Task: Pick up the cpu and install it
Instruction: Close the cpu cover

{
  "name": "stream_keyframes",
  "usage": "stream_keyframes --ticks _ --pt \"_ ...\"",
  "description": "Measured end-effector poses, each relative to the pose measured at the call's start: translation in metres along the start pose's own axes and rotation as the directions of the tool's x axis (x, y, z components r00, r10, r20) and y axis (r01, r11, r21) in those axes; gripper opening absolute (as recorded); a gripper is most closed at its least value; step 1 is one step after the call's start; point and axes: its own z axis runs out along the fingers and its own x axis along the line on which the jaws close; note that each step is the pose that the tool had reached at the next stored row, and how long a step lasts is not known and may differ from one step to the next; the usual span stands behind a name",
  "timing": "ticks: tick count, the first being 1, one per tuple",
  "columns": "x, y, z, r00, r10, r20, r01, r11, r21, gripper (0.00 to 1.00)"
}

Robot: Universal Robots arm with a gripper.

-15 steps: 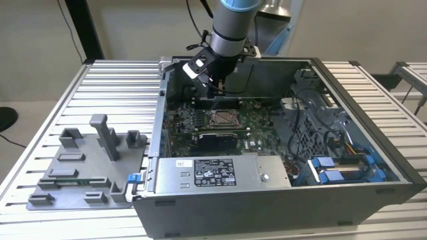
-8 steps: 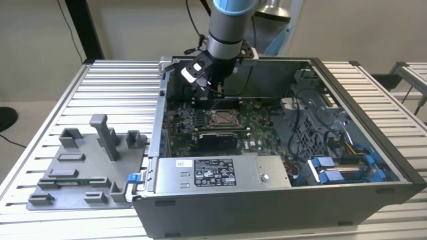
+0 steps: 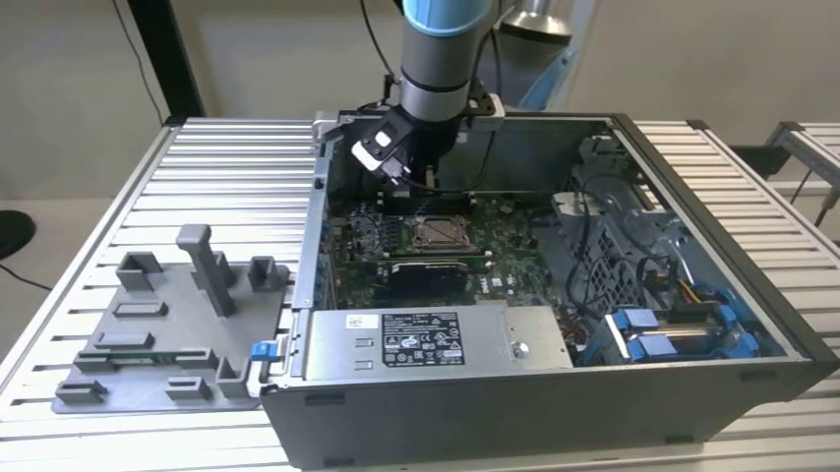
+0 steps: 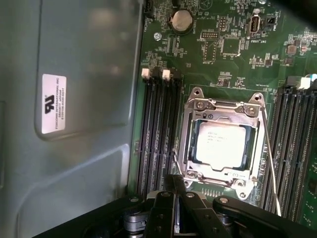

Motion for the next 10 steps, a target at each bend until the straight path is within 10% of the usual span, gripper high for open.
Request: stream_keyframes --ticks 2,6,10 --pt "-0.0009 -0.0007 0.0024 1.0000 0.000 -0.0058 0.000 1.0000 -0.0004 0.00" --pt "-0.0012 -0.0014 0.0040 0.9989 -0.001 -0.0459 0.001 1.0000 -0.0041 0.00" --pt "-0.0012 -0.0015 0.0040 0.9989 -0.001 -0.0471 0.001 1.0000 -0.0043 0.00"
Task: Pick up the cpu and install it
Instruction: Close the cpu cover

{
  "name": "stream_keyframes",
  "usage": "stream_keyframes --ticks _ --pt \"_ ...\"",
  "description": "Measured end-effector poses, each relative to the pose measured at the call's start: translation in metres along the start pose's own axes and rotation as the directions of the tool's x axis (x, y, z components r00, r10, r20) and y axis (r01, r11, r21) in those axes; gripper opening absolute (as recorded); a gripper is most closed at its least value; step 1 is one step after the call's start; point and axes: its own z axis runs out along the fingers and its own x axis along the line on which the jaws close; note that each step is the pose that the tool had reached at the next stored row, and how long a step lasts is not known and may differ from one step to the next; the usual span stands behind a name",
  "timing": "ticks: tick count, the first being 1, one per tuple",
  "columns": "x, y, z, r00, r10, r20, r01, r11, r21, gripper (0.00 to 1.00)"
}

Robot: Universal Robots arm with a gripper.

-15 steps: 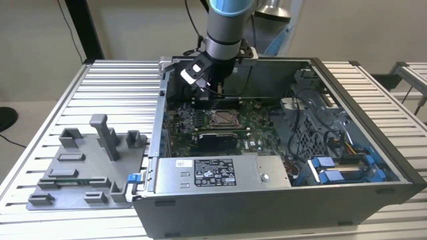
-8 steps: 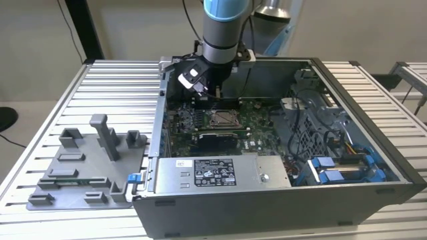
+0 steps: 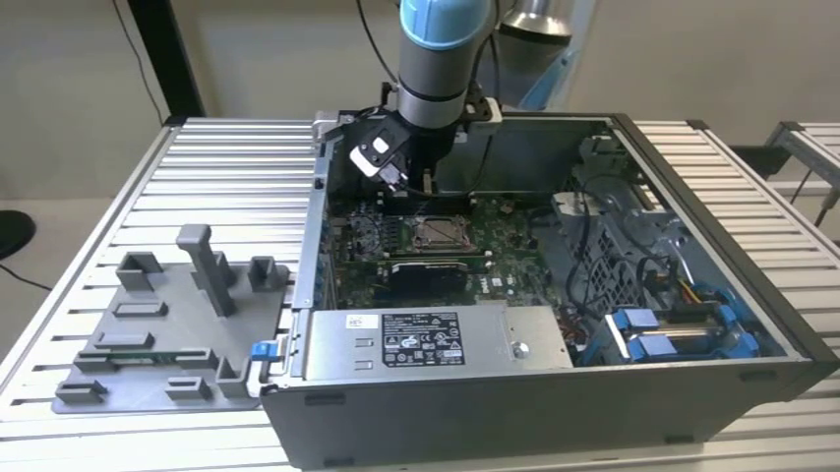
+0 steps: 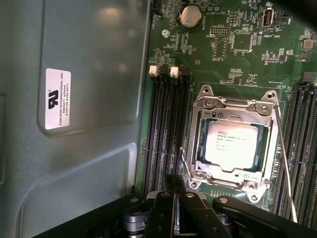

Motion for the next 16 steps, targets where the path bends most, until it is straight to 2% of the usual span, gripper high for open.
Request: stream_keyframes --ticks 8,16 --pt "-0.0005 0.0000 0.0018 1.0000 0.000 0.0006 0.000 1.0000 0.0001 0.00" --pt "-0.0009 0.0023 0.0022 1.0000 0.000 0.0060 0.000 1.0000 0.0007 0.00"
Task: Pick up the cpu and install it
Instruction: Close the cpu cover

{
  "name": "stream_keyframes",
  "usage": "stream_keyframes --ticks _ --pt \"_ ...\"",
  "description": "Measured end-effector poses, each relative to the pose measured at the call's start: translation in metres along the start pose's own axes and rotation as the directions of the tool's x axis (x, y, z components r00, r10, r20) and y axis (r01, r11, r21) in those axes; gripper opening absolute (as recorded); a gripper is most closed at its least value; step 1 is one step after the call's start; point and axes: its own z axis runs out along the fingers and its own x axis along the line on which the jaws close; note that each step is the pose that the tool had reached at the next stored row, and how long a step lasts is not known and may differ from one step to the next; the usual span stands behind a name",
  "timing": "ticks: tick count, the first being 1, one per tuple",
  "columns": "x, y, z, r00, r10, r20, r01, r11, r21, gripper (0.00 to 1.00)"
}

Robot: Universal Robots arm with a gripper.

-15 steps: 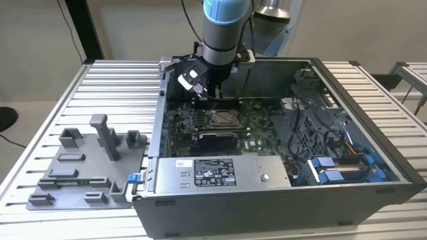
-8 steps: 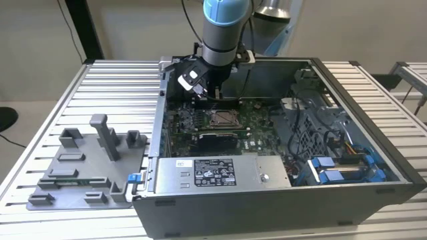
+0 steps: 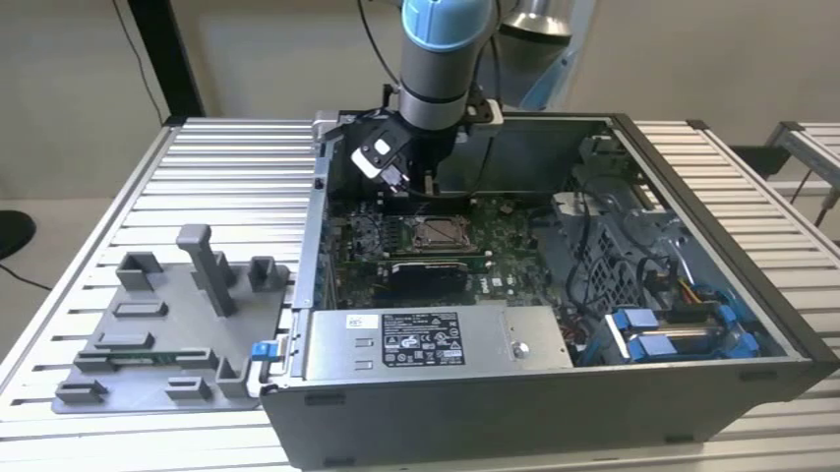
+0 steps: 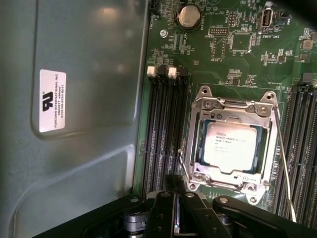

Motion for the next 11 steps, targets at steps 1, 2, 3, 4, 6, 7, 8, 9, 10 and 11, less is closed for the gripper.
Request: stream_keyframes --ticks 1,2,3,4,6,7,8,9,10,11 --pt "-0.0001 0.0006 0.0000 1.0000 0.000 0.0003 0.000 1.0000 0.0000 0.00" --pt "-0.0001 0.0011 0.0002 1.0000 0.000 0.0006 0.000 1.0000 0.0000 0.00" --pt "-0.0002 0.0014 0.0003 1.0000 0.000 0.0012 0.000 1.0000 0.0000 0.00" --pt "-0.0002 0.0017 0.0003 1.0000 0.000 0.0018 0.000 1.0000 0.0001 0.00" --pt "-0.0003 0.0026 0.0003 1.0000 0.000 0.0028 0.000 1.0000 0.0002 0.00" --pt "-0.0004 0.0029 0.0005 1.0000 0.000 0.0031 0.000 1.0000 0.0002 0.00" --pt "-0.0005 0.0034 0.0007 1.0000 0.000 0.0034 0.000 1.0000 0.0003 0.00" --pt "-0.0006 0.0040 0.0009 1.0000 0.000 0.0037 0.000 1.0000 0.0003 0.00" --pt "-0.0007 0.0046 0.0011 1.0000 0.000 0.0037 0.000 1.0000 0.0003 0.00" --pt "-0.0009 0.0054 0.0013 1.0000 0.000 0.0040 0.000 1.0000 0.0003 0.00"
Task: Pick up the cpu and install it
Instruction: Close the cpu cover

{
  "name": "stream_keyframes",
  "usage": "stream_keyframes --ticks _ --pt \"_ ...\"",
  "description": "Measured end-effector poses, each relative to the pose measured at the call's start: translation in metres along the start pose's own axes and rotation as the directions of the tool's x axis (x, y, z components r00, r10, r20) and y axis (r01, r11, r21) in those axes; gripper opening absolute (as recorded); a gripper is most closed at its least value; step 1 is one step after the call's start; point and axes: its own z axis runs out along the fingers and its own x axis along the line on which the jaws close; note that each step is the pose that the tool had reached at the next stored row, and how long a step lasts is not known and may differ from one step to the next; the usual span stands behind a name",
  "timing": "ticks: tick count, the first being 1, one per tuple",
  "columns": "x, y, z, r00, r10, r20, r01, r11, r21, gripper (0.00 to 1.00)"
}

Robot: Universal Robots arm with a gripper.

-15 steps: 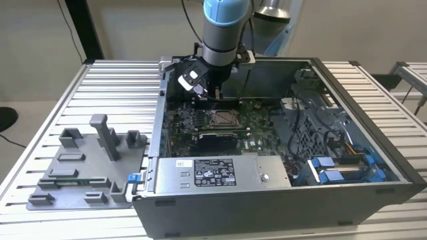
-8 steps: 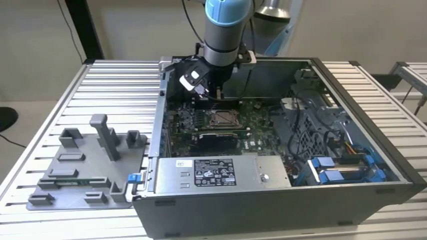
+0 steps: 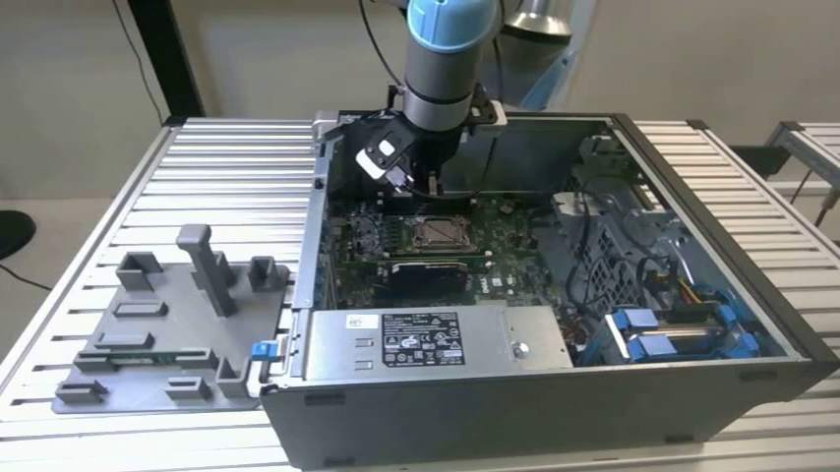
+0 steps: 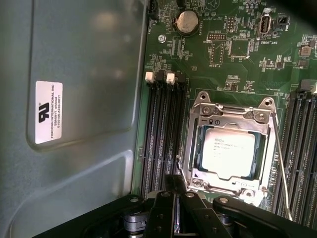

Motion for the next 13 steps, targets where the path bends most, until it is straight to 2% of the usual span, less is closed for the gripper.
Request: stream_keyframes --ticks 13 --pt "-0.0018 0.0145 0.0010 1.0000 0.000 0.0043 0.000 1.0000 0.0005 0.00"
